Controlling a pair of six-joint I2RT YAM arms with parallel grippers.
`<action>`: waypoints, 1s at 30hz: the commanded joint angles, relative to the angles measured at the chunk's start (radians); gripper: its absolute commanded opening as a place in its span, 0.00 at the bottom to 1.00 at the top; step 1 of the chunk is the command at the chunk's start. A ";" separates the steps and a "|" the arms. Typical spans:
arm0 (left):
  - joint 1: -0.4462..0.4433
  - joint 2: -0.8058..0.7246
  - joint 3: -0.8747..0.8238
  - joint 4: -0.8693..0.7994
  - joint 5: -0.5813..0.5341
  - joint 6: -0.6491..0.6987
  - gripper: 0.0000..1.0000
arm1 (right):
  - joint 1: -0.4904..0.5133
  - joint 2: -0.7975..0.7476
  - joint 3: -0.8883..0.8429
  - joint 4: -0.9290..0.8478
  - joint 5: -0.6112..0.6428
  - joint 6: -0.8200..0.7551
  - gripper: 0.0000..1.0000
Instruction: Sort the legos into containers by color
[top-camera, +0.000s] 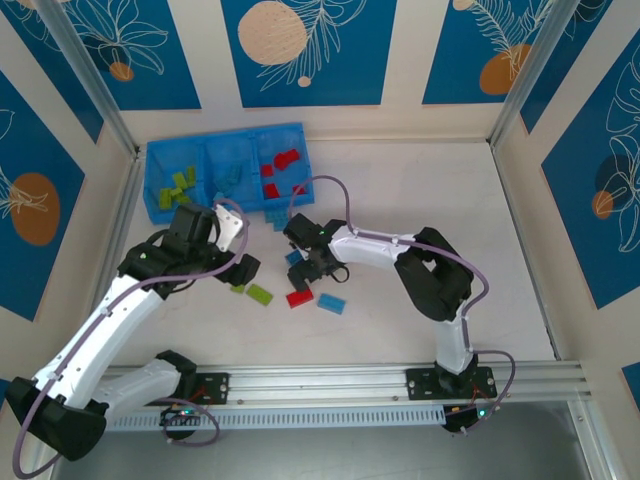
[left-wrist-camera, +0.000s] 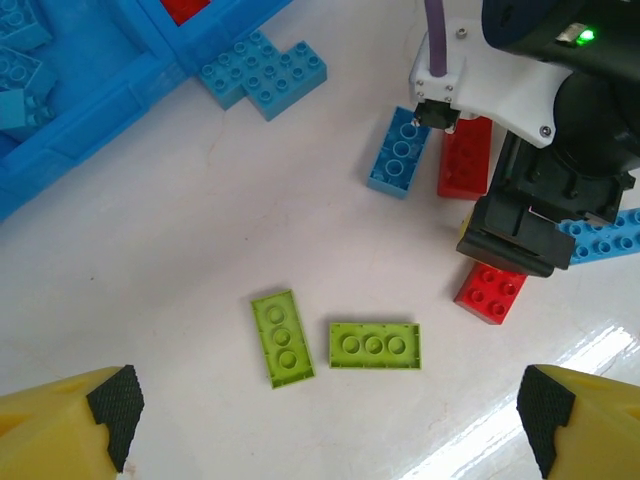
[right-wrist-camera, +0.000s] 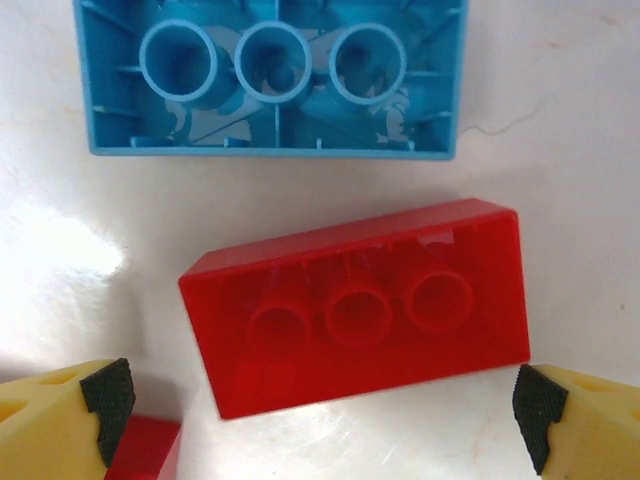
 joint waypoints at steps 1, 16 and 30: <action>-0.004 -0.023 -0.009 0.007 -0.024 0.018 0.98 | -0.043 0.042 0.053 -0.023 -0.058 -0.142 1.00; -0.004 -0.029 -0.009 0.007 0.006 0.030 0.99 | -0.070 0.036 0.125 -0.043 -0.070 -0.132 0.55; -0.004 -0.074 -0.023 0.028 -0.056 0.027 1.00 | -0.066 -0.065 0.281 0.358 0.243 -0.164 0.54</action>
